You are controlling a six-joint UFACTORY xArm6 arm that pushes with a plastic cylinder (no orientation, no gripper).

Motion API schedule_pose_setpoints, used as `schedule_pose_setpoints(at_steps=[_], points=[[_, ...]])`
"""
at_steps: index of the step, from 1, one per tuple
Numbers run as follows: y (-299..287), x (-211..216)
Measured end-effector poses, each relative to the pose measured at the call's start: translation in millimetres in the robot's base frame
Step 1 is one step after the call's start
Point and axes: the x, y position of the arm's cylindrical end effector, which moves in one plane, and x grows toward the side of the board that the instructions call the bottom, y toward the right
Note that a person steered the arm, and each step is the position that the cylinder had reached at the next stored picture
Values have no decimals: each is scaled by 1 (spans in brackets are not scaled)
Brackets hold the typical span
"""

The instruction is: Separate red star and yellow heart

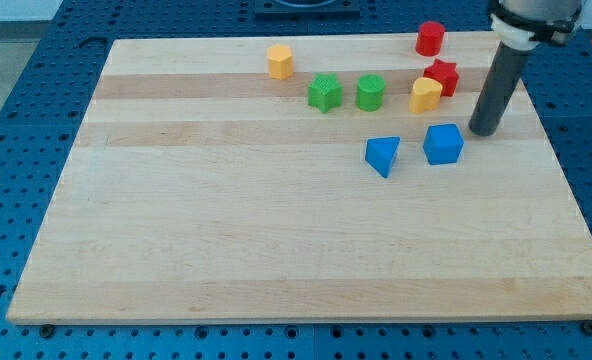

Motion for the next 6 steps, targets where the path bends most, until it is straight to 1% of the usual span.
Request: schedule_pose_setpoints(at_steps=[2, 3, 4, 5, 6], points=[[-75, 11], [-78, 13], [-27, -10], [35, -35], [77, -67]])
